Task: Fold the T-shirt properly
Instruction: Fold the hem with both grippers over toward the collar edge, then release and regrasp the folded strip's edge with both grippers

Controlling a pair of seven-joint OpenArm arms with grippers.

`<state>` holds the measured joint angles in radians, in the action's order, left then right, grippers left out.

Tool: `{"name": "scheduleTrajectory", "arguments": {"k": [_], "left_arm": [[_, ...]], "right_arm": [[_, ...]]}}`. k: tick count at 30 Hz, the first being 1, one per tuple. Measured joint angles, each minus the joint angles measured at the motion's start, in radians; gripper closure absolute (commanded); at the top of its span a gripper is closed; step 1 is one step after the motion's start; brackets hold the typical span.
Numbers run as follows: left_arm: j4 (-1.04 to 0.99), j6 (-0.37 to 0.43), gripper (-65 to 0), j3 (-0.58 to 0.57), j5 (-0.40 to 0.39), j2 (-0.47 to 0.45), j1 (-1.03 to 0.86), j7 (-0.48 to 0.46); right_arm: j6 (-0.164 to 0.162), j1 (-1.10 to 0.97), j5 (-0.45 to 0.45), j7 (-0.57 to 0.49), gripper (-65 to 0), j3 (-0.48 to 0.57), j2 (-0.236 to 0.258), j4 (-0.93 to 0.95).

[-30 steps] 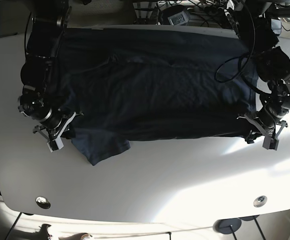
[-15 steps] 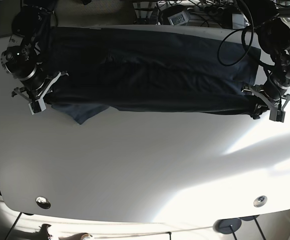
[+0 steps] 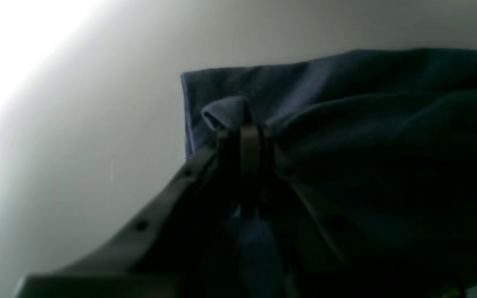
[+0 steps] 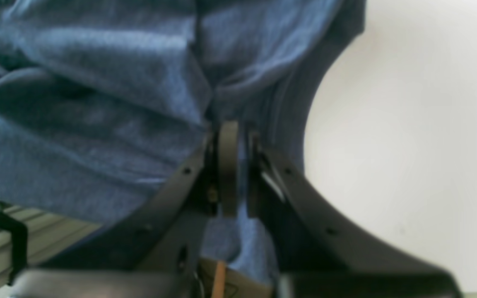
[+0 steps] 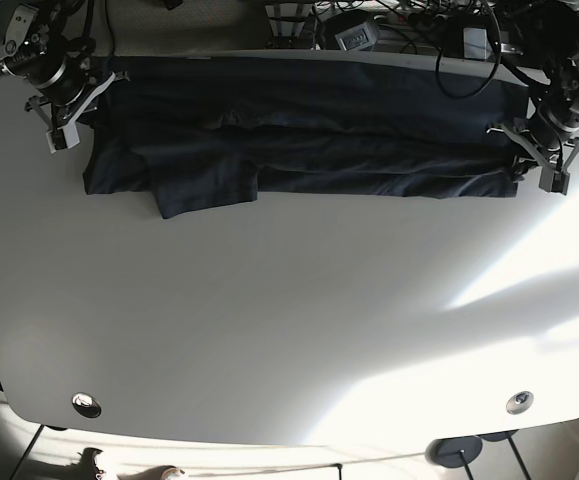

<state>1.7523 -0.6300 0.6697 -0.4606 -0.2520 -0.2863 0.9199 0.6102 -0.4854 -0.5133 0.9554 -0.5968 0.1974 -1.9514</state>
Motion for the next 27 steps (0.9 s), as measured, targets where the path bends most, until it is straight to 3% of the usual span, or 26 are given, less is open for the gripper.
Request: {"name": "scheduleTrajectory", "arguments": {"k": [2, 4, 6, 8, 9, 12, 14, 20, 21, 24, 25, 27], "left_arm": [[0.0, 0.0, 0.0, 0.0, 0.008, 0.0, -0.008, 0.001], [0.0, 0.0, 0.0, 0.0, 0.007, -0.001, -0.005, 0.0], [0.0, 0.0, 0.0, 0.0, 0.007, -0.003, -0.005, 0.0], [-0.001, 0.0, 0.0, -0.002, 0.007, -0.023, -0.005, 0.0], [-0.001, 0.0, 0.0, 0.0, 0.007, -0.026, -0.004, -0.001], [-0.001, 0.0, 0.0, 0.0, 0.007, -0.021, -0.005, 0.0], [-0.001, 0.0, 0.0, 0.0, 0.007, -0.022, -0.002, 0.0], [-0.001, 0.0, 0.0, -0.003, 0.01, -0.021, -0.002, 0.0], [-0.001, 0.0, 0.0, -0.003, 0.01, -0.022, -0.002, 0.0], [-0.001, 0.0, 0.0, -0.003, 0.01, -0.022, 0.0, 0.0], [-0.001, 0.0, 0.0, -0.003, 0.01, -0.023, -0.001, 0.0], [-0.001, 0.0, 0.0, -0.003, 0.01, -0.023, -0.001, 0.0]], "right_arm": [[0.0, 0.015, 0.002, 0.0, -3.6, 0.003, -0.018, 0.0], [0.0, 0.057, -0.005, 0.019, -16.2, 0.008, -0.023, 0.0], [0.0, 0.123, -0.008, 0.076, -38.5, 0.006, -0.023, 0.0], [0.0, 0.154, -0.014, 0.106, -50.1, 0.006, -0.035, 0.0], [0.0, 0.163, -0.021, 0.12, -51.2, 0.007, -0.048, 0.002], [0.0, 0.165, -0.056, 0.133, -49.5, 0.029, -0.058, 0.026], [-0.003, 0.168, -0.061, 0.141, -46.3, 0.111, -0.055, 0.075], [-0.004, 0.196, -0.057, 0.138, -42.0, 0.116, -0.053, 0.186], [-0.004, 0.196, -0.061, 0.137, -37.4, 0.117, -0.053, 0.186], [-0.004, 0.196, -0.06, 0.138, -0.2, 0.117, -0.053, 0.186], [-0.004, 0.195, -0.06, 0.138, -3.5, 0.117, -0.053, 0.186], [-0.003, 0.192, -0.061, 0.14, -1.4, 0.117, -0.054, 0.153]]}}
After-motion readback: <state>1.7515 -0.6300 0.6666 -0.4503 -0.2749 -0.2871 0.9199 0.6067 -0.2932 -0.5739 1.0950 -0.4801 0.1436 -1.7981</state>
